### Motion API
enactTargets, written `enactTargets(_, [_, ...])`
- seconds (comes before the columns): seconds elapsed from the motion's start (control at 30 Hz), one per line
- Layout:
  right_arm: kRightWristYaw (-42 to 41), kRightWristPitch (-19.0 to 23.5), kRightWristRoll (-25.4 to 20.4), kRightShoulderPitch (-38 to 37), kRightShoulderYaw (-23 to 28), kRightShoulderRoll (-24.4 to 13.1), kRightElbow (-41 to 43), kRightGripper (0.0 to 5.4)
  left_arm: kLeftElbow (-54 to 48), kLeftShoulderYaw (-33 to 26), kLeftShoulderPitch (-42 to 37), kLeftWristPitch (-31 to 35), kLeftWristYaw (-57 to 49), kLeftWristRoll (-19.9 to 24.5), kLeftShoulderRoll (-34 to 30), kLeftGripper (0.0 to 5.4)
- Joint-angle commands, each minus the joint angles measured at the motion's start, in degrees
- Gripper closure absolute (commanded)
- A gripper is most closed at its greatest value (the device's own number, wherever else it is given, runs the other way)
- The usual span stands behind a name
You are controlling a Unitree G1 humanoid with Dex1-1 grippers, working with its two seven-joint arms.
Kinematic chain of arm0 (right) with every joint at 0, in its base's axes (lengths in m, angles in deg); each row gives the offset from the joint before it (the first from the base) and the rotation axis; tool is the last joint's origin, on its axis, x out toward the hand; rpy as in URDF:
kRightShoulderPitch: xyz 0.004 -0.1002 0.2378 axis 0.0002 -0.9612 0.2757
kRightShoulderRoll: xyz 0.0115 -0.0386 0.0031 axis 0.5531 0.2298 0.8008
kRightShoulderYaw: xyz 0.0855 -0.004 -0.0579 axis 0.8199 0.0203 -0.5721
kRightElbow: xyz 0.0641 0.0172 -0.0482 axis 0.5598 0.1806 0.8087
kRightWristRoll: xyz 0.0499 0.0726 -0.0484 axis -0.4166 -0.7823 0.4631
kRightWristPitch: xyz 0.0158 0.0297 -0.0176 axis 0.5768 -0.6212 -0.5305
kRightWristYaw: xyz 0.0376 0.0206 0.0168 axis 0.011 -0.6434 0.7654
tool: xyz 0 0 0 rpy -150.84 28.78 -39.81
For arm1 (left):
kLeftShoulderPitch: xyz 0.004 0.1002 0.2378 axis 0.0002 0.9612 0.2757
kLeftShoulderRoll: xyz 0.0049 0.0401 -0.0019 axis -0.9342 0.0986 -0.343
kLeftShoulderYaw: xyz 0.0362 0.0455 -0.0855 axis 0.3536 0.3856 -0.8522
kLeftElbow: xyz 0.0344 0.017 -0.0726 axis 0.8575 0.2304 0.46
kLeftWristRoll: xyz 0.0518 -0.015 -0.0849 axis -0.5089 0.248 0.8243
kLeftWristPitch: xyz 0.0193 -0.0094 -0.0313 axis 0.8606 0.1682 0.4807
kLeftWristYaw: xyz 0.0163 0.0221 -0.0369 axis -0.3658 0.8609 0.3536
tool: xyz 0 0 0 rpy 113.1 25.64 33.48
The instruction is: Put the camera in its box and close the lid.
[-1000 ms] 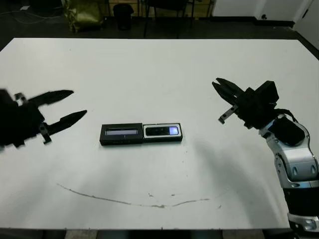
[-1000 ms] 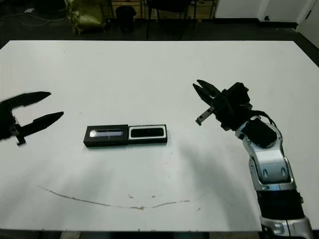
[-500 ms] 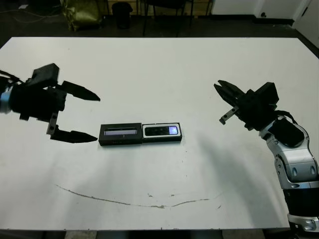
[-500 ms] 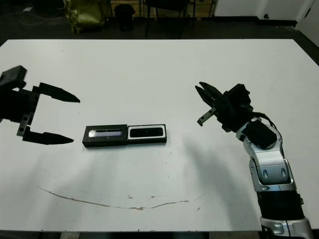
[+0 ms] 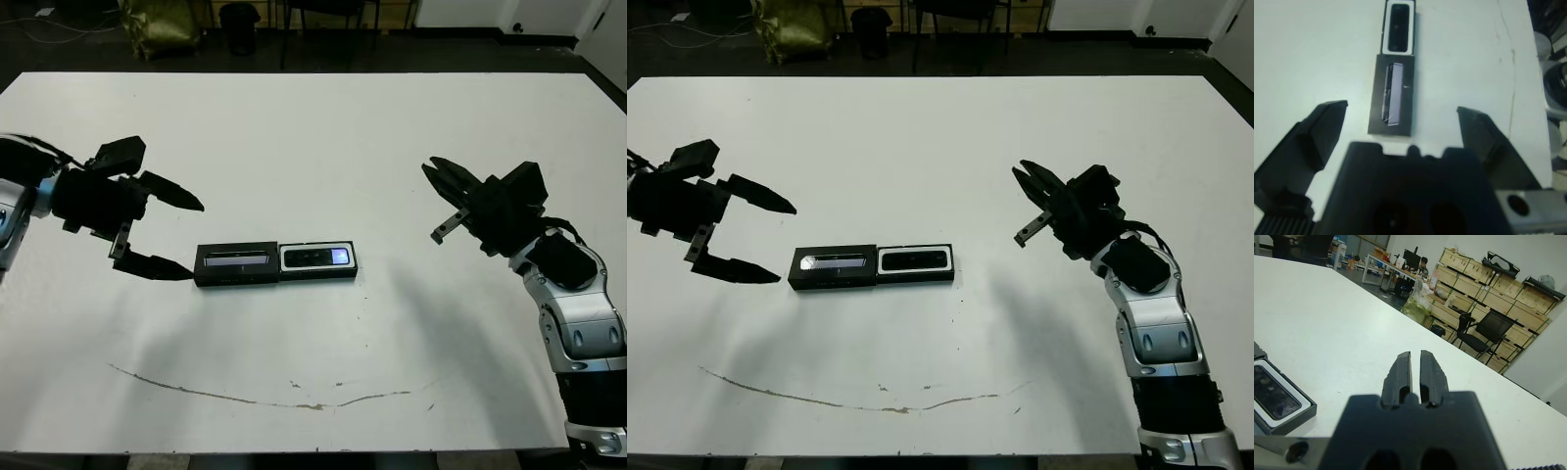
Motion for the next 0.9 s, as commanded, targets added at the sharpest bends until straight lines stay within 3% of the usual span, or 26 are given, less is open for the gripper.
enactTargets(0.03, [0.0,0.0,0.8,-1.1,-0.4,-0.6,-0.3,5.40,2.0,0.0,0.2,-3.3,-1.2,-2.3,1.2,0.03])
enactTargets(0.6, [-0.8,-2.3,-0.4,-1.1,-0.1,-0.1,-2.1,5.40,6.4,2.3,-0.1,-8.9,1.0,-6.5,5.2,0.03])
enactTargets(0.9, [-0.6,-1.6,0.0,-1.4,-0.2,-0.6,-1.6,5.40,7.8,3.4,-1.0,-8.2,0.3,-8.4,6.1,0.03])
